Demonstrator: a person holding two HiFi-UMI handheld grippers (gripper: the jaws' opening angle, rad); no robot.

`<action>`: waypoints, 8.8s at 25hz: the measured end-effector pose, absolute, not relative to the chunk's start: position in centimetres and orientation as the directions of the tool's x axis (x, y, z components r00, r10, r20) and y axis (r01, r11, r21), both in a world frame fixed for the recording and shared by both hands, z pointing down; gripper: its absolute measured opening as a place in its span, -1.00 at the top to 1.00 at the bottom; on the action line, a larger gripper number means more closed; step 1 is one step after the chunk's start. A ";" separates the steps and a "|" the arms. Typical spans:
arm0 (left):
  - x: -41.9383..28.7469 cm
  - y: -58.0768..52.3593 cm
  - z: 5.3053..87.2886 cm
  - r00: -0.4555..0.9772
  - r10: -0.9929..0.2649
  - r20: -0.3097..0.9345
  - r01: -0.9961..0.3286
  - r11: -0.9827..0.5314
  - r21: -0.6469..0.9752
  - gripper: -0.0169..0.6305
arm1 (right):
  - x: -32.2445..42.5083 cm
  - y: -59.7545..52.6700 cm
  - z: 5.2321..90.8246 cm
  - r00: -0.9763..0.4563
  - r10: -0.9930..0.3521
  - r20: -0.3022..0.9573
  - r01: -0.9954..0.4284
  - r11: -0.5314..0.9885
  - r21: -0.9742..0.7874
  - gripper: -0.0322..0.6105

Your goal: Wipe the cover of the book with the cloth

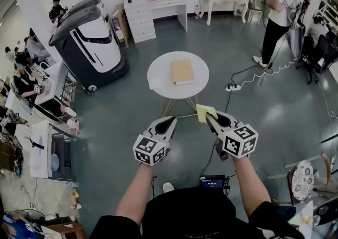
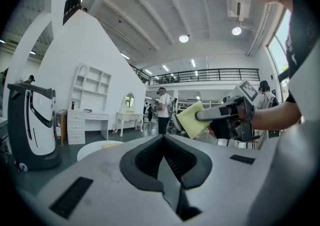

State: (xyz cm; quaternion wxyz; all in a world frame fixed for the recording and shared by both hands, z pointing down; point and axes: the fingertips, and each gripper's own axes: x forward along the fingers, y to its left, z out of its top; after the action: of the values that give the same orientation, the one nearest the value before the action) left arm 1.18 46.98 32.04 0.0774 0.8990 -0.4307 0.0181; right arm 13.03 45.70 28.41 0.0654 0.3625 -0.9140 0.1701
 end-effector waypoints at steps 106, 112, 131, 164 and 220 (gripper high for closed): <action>-2.5 2.5 43.0 0.605 -0.738 0.299 -0.794 -0.530 0.300 0.93 | 8.9 -0.3 39.6 -0.777 -0.477 0.410 -0.623 0.675 -0.395 0.62; -3.2 0.4 43.4 0.544 -0.769 0.335 -0.838 -0.477 0.265 0.92 | 8.3 -2.4 40.2 -0.790 -0.461 0.404 -0.608 0.668 -0.429 0.62; -4.9 -2.0 42.8 0.606 -0.722 0.333 -0.795 -0.538 0.280 0.93 | 6.9 -3.6 38.8 -0.737 -0.552 0.391 -0.676 0.603 -0.424 0.62; -4.4 -3.2 58.3 0.596 -0.427 0.681 -0.803 -0.289 0.522 0.55 | 6.4 -8.6 47.4 -0.727 -0.437 0.530 -0.684 0.531 -0.500 0.62; -4.5 -2.3 65.5 0.598 -0.246 0.762 -0.800 -0.233 0.553 0.62 | -5.0 -15.5 63.4 -0.434 -0.342 0.834 -0.805 0.562 -0.189 0.62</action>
State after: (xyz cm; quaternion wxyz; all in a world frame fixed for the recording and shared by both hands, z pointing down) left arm -4.46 -2.29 65.50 0.5071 0.7362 -0.3553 0.2730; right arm -4.95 -15.51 63.39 0.3900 0.3617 -0.7929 0.2971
